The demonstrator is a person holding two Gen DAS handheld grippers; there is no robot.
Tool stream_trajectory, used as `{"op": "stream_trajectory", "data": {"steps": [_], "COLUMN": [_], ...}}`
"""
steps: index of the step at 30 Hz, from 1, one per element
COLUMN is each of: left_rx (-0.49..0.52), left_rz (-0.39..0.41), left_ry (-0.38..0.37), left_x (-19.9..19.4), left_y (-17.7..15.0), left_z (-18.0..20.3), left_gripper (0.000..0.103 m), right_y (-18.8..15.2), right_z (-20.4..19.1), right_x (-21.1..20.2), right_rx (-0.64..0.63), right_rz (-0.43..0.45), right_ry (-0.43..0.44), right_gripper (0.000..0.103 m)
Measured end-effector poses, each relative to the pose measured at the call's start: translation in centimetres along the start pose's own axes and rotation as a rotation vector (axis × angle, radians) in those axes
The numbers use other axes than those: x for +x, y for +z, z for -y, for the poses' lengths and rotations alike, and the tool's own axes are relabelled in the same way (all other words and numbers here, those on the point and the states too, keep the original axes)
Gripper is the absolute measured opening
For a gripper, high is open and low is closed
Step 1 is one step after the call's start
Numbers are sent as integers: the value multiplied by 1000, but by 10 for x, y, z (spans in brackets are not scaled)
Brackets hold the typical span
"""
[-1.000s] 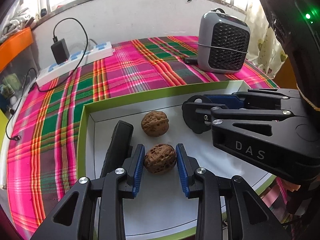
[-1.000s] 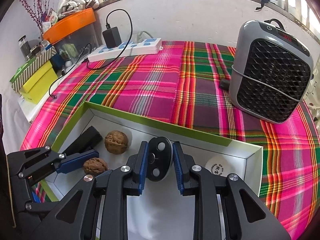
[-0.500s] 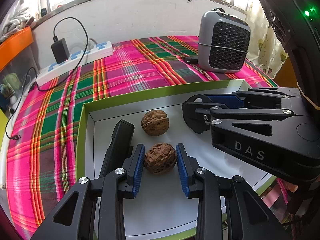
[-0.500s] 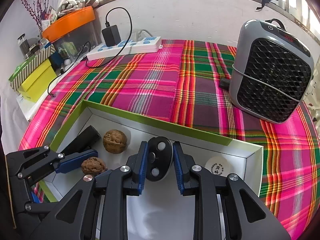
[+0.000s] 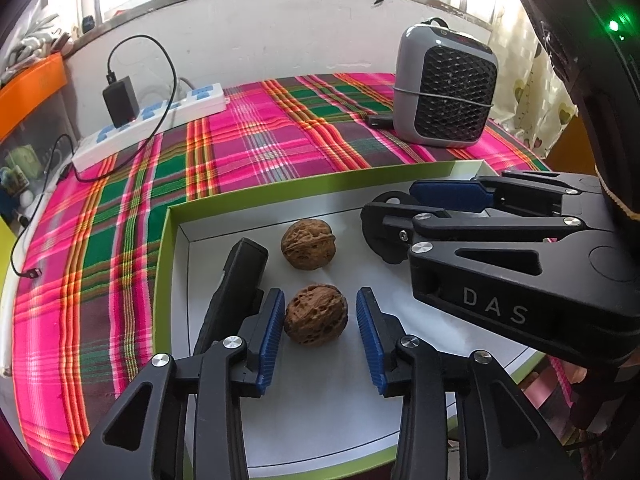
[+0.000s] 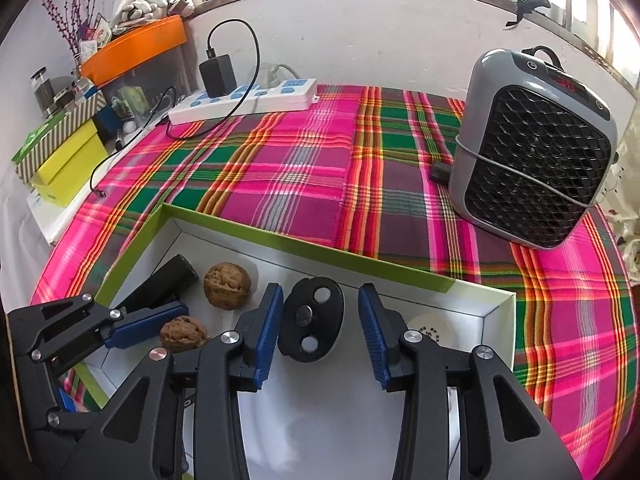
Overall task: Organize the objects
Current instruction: 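Open the right tool to release the disc while the left tool releases the walnut, then withdraw both tools toward the white-lidded green container and pink clip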
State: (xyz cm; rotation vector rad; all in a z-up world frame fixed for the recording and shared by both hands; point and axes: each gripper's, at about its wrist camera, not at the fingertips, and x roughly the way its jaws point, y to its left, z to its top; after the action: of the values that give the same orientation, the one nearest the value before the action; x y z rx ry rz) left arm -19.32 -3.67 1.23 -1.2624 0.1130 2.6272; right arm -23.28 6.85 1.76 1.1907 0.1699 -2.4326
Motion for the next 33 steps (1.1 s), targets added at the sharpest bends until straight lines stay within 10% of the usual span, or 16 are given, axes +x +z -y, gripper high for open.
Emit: {"op": "stream_trajectory", "data": {"steps": [33], "left_rx": [-50], "left_rz": [110], "left_ry": [-7], "left_x": [-74], "left_y": [-34], "left_z": [-1], "left_gripper": [36], "right_y": [-38], "right_z": [-17], "right_x": [-76], "right_rx": [60], "right_rz": [134], "right_ry": [-30], "right_gripper": [42]}}
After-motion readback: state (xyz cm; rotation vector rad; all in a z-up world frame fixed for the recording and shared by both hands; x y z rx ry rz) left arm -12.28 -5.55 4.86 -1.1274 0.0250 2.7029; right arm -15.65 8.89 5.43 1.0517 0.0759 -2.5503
